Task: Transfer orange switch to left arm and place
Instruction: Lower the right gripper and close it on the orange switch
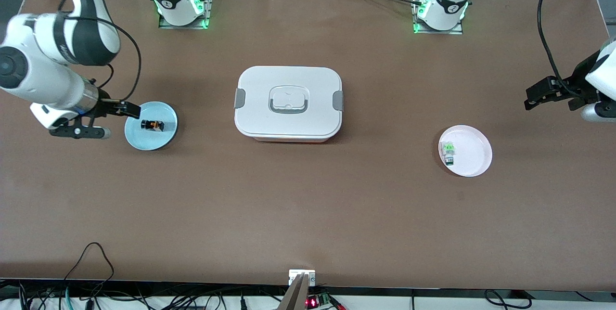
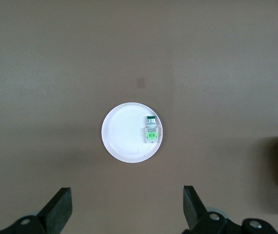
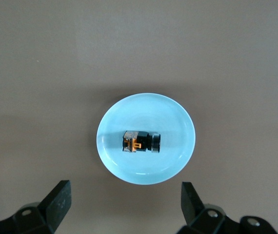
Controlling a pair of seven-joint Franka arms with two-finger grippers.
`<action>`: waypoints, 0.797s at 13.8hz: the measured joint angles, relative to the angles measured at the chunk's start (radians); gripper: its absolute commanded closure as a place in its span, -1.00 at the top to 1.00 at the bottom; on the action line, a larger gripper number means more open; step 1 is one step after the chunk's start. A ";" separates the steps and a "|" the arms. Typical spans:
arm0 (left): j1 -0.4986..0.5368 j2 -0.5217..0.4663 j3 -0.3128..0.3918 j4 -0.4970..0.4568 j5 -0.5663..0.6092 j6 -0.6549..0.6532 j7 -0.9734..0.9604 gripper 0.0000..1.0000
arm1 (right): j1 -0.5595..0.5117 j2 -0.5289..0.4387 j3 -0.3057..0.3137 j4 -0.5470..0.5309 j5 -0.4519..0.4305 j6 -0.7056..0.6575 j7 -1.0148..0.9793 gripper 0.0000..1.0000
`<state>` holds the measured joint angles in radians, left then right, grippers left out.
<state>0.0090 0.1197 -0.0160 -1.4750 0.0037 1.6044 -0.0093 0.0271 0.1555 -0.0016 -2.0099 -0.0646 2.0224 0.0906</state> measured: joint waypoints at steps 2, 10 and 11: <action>0.000 0.000 0.000 0.000 0.000 0.000 0.000 1.00 | 0.000 0.047 0.000 -0.047 0.000 0.082 -0.001 1.00; 0.000 0.000 0.001 0.000 0.000 0.000 -0.001 1.00 | 0.000 0.187 -0.029 -0.142 -0.007 0.333 -0.073 1.00; 0.000 0.000 0.001 0.000 0.000 0.000 -0.001 1.00 | 0.000 0.193 -0.029 -0.150 -0.007 0.342 -0.073 1.00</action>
<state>0.0094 0.1197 -0.0152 -1.4748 0.0037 1.6042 -0.0107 0.0269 0.3487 -0.0309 -2.1597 -0.0718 2.3643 0.0175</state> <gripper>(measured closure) 0.000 0.000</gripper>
